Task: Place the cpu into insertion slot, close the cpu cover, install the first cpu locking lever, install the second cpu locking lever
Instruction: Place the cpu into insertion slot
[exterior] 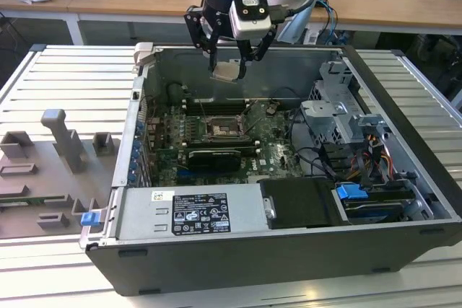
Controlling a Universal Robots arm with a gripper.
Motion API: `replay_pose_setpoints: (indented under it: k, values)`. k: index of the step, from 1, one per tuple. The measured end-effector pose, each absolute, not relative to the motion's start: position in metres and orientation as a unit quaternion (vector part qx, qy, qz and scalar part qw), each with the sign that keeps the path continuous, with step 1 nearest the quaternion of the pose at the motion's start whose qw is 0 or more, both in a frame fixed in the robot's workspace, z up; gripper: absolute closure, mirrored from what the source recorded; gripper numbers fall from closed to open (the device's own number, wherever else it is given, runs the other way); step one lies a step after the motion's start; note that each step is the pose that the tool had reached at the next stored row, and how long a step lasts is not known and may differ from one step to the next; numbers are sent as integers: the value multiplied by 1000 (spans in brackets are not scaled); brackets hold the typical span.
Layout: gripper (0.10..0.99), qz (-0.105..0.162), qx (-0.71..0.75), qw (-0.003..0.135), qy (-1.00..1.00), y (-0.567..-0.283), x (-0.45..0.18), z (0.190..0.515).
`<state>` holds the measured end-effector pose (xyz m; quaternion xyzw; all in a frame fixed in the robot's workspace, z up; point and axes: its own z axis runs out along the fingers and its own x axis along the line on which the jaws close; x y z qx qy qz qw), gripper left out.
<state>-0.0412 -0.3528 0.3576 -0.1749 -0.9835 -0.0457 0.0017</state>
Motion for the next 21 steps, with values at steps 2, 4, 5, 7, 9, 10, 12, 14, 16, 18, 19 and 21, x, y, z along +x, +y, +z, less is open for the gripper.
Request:
replay_pose_setpoints:
  k: [2, 4, 5, 7, 9, 10, 12, 14, 16, 18, 19, 21]
  values:
    - [545, -46, -175, 2, -983, -353, -41, 358]
    - [545, -46, -176, 2, -983, -353, -41, 357]
    - [545, -46, -176, 2, -983, -353, -41, 357]
    - [545, -46, -177, 2, -983, -353, -41, 357]
    - [545, -46, -177, 2, -983, -353, -41, 357]
    - [545, -46, -178, 2, -983, -353, -41, 357]
    - [545, -46, -179, 2, -983, -353, -41, 357]
    - [545, -46, -181, 1, -982, -353, -41, 357]
    - [545, -46, -183, 1, -982, -353, -41, 357]
    - [545, -46, -185, 1, -982, -353, -41, 357]
    - [545, -46, -185, 1, -982, -353, -41, 357]
    - [545, -46, -188, 1, -981, -353, -41, 356]
